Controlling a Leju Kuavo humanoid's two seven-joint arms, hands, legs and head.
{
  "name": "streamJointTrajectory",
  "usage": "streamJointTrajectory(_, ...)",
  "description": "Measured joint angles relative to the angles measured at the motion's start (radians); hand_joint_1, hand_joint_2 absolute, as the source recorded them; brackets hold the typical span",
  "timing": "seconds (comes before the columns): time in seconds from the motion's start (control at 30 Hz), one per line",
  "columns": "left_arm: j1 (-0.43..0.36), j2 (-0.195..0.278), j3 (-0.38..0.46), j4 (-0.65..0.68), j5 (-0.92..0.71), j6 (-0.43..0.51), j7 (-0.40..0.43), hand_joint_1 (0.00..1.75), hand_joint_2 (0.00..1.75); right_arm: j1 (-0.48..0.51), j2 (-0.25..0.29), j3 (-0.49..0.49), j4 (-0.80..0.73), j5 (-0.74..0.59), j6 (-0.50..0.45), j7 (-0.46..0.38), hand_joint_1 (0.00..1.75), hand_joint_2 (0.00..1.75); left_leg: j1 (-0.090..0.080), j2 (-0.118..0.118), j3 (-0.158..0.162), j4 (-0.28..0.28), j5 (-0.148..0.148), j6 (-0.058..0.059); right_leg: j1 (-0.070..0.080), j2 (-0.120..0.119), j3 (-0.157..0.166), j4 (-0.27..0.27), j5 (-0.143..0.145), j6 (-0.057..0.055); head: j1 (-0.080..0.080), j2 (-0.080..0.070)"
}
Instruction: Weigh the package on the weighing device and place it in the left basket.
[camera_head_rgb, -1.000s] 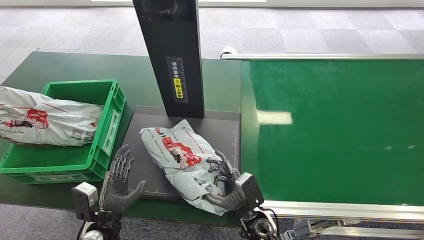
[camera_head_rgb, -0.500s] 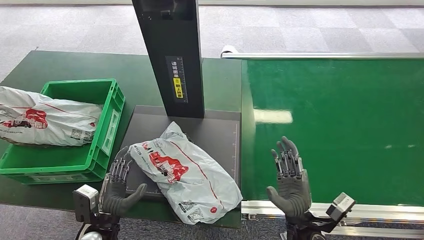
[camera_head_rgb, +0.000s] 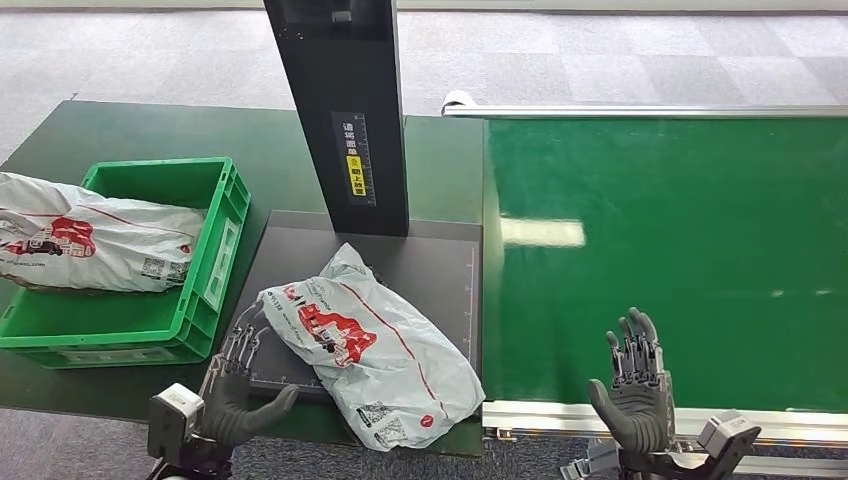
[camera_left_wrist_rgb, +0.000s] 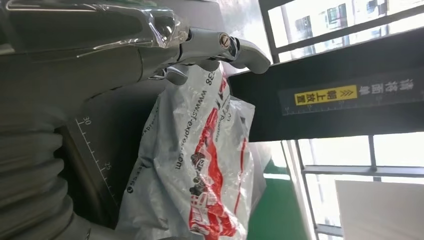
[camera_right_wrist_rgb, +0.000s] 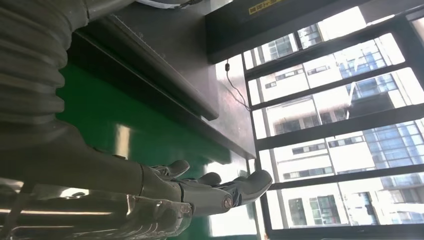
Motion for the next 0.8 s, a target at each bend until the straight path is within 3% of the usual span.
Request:
streamJointTrajectory(0.1,0.012,0.016,-0.043,-0.004,-0.214,0.085,-0.001,0.0,1.75,-0.002,0.015,-0.012,0.019,0.005,0.018,0.003,0.0,1.75,0.0,0.0,0.0,0.0,0.0,0.0,0.0,0.0,0.0,0.0,0.0,0.0,0.0,0.0)
streamJointTrajectory(0.27,0.024,0.084,-0.193,0.005,-0.682,0.377,0.069,0.0,1.75,-0.021,0.029,-0.024,0.039,0.016,0.036,0.001,0.0,1.75,0.0,0.0,0.0,0.0,0.0,0.0,0.0,0.0,0.0,0.0,0.0,0.0,0.0,0.0)
streamJointTrajectory(0.4,0.012,0.138,-0.301,0.031,-0.851,0.506,0.136,0.0,1.75,-0.036,0.035,-0.028,0.048,0.017,0.039,0.001,0.0,1.75,0.0,0.0,0.0,0.0,0.0,0.0,0.0,0.0,0.0,0.0,0.0,0.0,0.0,0.0)
streamJointTrajectory(0.57,-0.058,0.197,-0.418,0.095,-1.138,0.638,0.254,0.0,1.75,-0.059,0.038,-0.03,0.053,0.016,0.039,0.005,0.0,1.75,0.0,-0.001,0.0,0.0,0.0,0.0,0.0,0.0,0.0,0.0,0.0,0.0,0.0,0.0)
streamJointTrajectory(0.67,-0.107,0.213,-0.464,0.128,-1.231,0.669,0.283,0.0,1.75,-0.07,0.041,-0.031,0.053,0.014,0.038,0.012,0.0,1.75,0.0,-0.001,0.0,0.0,0.001,0.0,0.0,-0.001,0.0,0.0,0.0,0.0,0.0,0.0)
streamJointTrajectory(0.8,-0.177,0.222,-0.505,0.152,-1.143,0.69,0.251,0.0,1.75,-0.079,0.048,-0.032,0.053,0.011,0.034,0.023,0.0,1.75,0.0,-0.001,0.0,0.0,0.001,0.0,0.0,-0.001,0.0,0.0,0.0,0.0,0.0,0.0)
